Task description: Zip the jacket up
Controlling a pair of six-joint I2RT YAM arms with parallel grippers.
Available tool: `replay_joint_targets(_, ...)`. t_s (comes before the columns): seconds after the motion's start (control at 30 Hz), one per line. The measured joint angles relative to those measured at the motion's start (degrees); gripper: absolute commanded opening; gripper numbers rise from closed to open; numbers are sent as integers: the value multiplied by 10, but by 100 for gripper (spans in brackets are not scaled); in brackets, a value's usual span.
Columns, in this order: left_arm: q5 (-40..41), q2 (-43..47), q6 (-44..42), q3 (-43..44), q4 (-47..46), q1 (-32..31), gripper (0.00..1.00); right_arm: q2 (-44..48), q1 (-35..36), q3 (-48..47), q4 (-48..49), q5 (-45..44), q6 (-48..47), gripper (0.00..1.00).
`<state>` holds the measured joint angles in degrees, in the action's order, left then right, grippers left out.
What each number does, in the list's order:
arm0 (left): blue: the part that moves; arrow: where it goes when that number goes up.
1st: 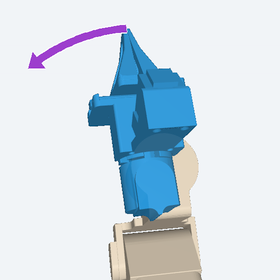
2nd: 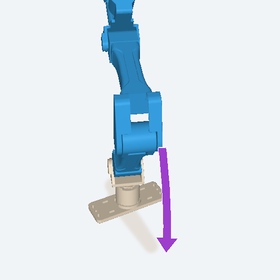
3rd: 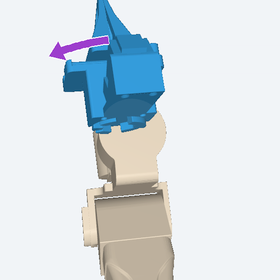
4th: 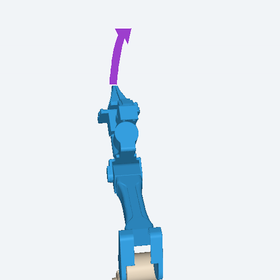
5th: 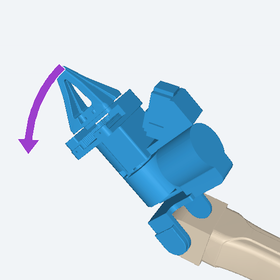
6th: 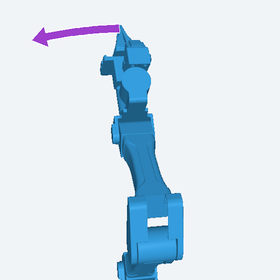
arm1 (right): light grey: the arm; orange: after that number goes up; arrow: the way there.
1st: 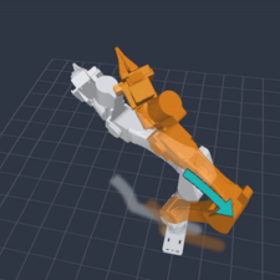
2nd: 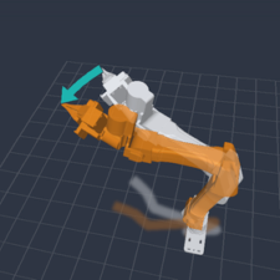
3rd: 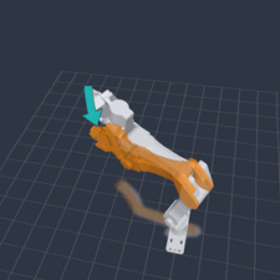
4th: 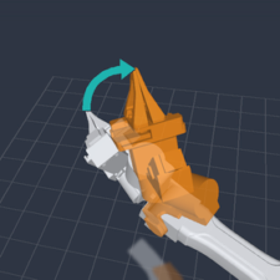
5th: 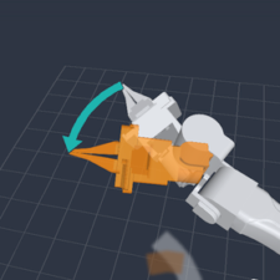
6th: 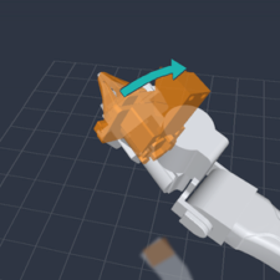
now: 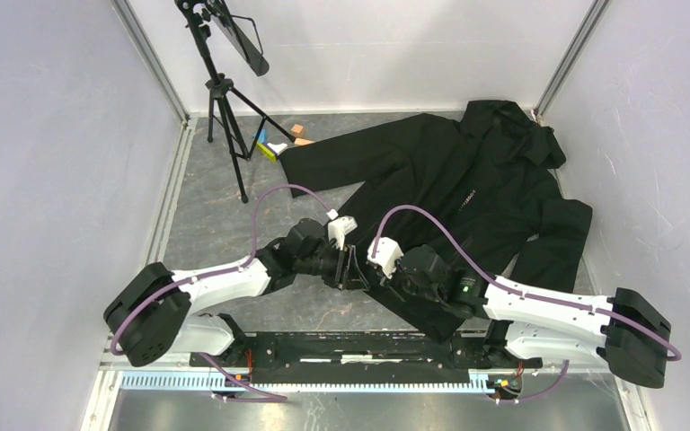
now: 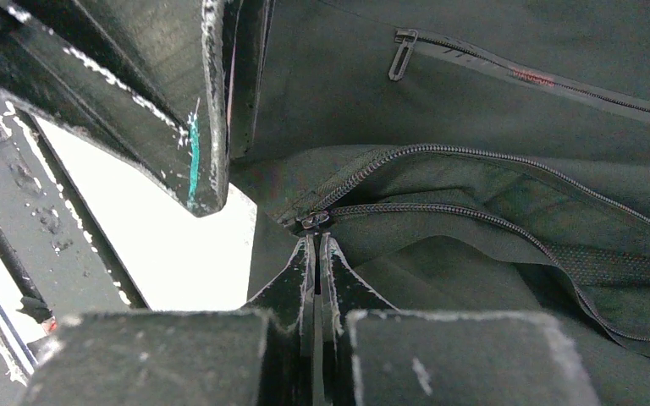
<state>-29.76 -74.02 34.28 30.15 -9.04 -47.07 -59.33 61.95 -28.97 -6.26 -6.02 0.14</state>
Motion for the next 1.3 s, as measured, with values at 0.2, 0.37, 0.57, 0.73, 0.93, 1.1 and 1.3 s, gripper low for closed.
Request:
replay_joint_targets(0.2, 0, -21, 12, 1, -19, 0, 51, -1, 0, 0, 5, 0, 1, 0)
replay_joint_targets(0.37, 0, -55, 31, 3, -47, 0, 48, -4, 0, 0, 8, 2, 6, 1)
replay_joint_targets(0.57, 1, -81, 68, 2, -98, 0, 36, -14, 0, 0, 16, 6, 11, 0)
replay_joint_targets(0.73, 5, -92, 88, 0, -130, 0, 3, -17, -1, 0, 20, 9, 14, 0)
replay_joint_targets(0.93, 11, -96, 85, -4, -128, 0, 2, -30, -1, -17, -6, 2, 1, 0)
replay_joint_targets(1.1, 16, -57, 53, -4, -108, 0, 2, -35, -23, -68, -68, 40, -32, 0)
replay_joint_targets(1.3, 9, -42, 17, -1, -99, -3, 2, -42, -96, -104, -124, 184, -89, 1)
